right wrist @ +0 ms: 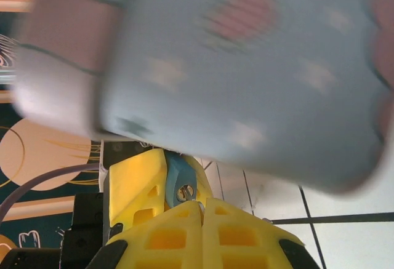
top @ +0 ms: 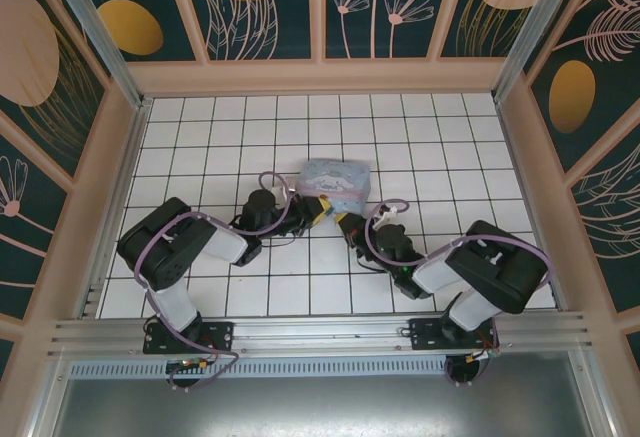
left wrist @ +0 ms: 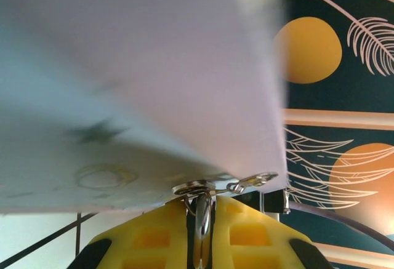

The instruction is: Unlock the padlock with the key

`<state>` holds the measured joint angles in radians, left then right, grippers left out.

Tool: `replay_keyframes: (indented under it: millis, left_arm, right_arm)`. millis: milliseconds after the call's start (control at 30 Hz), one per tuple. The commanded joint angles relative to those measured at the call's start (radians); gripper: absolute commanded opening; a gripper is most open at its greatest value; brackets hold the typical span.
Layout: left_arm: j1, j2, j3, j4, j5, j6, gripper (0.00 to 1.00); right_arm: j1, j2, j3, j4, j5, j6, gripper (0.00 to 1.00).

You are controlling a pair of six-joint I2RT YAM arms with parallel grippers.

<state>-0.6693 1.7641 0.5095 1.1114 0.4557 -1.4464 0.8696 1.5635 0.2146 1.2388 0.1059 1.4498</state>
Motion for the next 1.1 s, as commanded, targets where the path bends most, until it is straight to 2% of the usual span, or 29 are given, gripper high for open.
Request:
replay_keyframes:
  millis: [0,600,700,1067]
  left_arm:
    - [-0.019,-0.044,-0.005,0.099,0.031,-0.034,0.00]
    - [-0.048,-0.023,-0.018,0.108,0.006,0.000,0.00]
    - [-0.050,-0.023,-0.021,0.099,0.005,0.011,0.00]
    - [-0.050,-0.017,-0.039,0.067,0.001,0.044,0.00]
  right_arm:
    - [-0.007,0.029,0.042,0.106,0.000,0.004,0.00]
    - [-0.066,0.237,0.063,0.430,-0.086,0.143,0.00]
    - [-0.074,0.251,0.088,0.406,-0.149,0.137,0.00]
    - [-0.108,0.246,0.140,0.313,-0.197,0.104,0.00]
